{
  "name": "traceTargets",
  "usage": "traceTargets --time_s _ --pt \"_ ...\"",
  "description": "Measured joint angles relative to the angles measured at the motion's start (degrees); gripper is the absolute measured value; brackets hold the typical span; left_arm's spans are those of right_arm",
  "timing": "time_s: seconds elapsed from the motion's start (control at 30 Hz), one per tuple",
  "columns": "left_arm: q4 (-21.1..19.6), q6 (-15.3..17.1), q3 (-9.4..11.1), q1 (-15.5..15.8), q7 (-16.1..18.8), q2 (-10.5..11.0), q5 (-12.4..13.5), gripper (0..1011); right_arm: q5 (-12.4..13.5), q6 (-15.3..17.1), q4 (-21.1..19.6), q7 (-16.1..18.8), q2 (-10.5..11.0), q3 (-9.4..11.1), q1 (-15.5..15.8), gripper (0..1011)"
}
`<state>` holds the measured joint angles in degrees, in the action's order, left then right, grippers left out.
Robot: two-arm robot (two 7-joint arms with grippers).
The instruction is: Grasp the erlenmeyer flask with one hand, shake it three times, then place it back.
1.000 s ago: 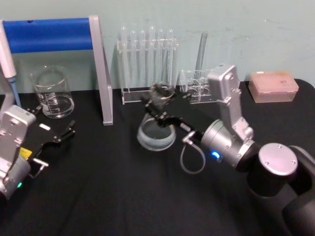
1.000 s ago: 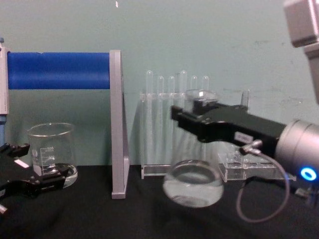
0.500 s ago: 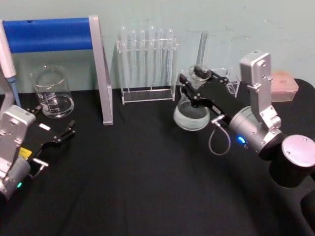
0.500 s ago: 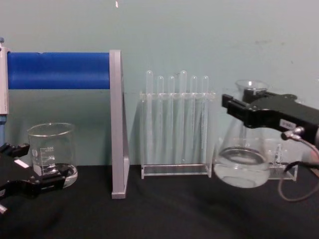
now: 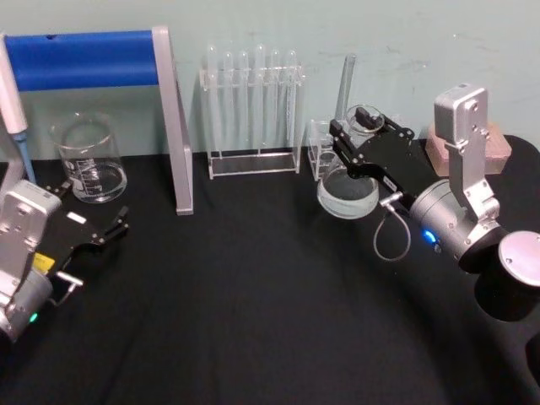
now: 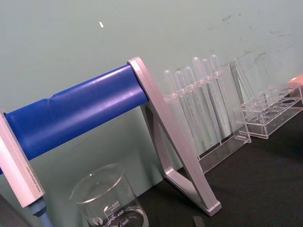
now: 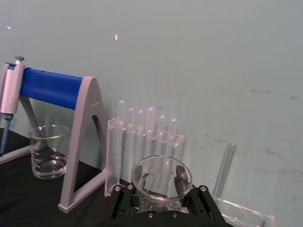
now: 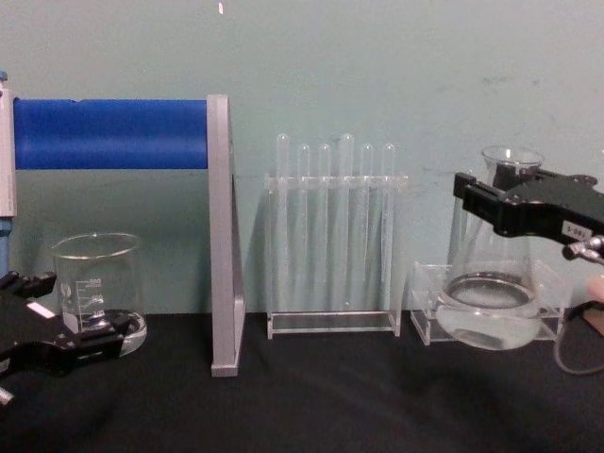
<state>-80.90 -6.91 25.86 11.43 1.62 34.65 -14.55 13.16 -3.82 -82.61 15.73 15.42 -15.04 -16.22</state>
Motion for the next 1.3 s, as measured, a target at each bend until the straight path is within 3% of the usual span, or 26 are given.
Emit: traceTargets --time_s 0.27,0.7,1.3 --pt "0.00 0.00 0.00 0.00 0.00 0.00 0.00 1001 0.16 0.13 -0.05 2.04 -1.27 -1.11 0.01 446" --pt "0.00 0.00 0.00 0.00 0.00 0.00 0.00 1001 2.98 1.35 -1.87 7.25 -2.87 -6.81 0.28 446" --pt "0.00 0.00 0.00 0.00 0.00 0.00 0.00 1001 5.64 2.36 -3.89 10.73 -2.04 -12.65 0.56 446"
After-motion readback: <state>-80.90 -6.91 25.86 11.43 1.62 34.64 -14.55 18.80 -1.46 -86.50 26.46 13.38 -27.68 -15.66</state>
